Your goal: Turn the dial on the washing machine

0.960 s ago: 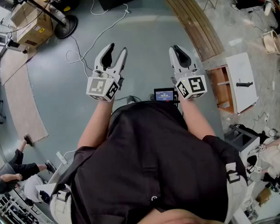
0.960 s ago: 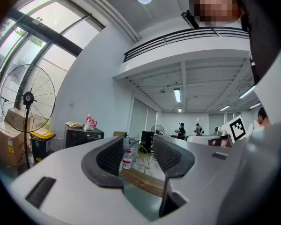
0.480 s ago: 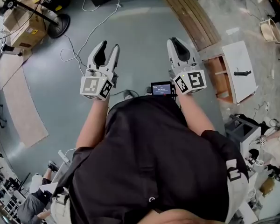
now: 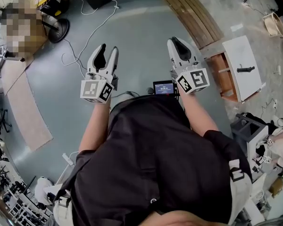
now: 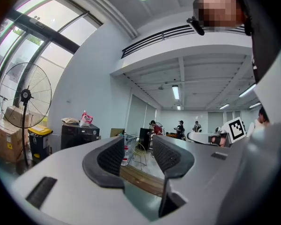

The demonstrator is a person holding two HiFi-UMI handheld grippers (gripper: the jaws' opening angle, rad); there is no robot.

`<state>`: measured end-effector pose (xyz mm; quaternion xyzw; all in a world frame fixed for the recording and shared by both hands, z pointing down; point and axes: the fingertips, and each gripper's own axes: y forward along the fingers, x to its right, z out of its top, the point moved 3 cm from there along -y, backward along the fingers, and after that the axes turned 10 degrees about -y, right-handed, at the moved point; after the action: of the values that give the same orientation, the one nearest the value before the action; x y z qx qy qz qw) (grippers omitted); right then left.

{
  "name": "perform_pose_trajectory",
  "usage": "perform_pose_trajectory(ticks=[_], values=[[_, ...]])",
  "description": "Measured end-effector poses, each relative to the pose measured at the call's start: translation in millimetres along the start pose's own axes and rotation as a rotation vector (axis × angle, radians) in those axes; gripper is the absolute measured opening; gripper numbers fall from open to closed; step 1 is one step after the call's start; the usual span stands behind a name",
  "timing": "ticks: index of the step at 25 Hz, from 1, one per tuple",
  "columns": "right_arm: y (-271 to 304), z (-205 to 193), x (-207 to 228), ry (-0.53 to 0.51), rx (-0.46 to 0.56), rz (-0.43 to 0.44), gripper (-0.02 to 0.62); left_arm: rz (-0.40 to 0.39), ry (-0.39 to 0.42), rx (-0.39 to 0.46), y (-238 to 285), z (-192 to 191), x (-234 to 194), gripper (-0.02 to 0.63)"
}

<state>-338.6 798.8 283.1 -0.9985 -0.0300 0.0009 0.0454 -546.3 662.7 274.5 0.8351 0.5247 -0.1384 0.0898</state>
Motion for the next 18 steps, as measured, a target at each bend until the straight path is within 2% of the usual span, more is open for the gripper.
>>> perform_pose_trajectory(ticks=[9,18], values=[[-33.0,-8.1,39.7,0.045,0.010,-0.058,0.049,-0.027,0.034,-0.018,21.3,-13.6,31.6,0.170],[-30.6,-12.7,59.9,0.061,0.007,-0.094,0.049,-0.053,0.010,-0.022,43.8,-16.5,29.2,0.169]])
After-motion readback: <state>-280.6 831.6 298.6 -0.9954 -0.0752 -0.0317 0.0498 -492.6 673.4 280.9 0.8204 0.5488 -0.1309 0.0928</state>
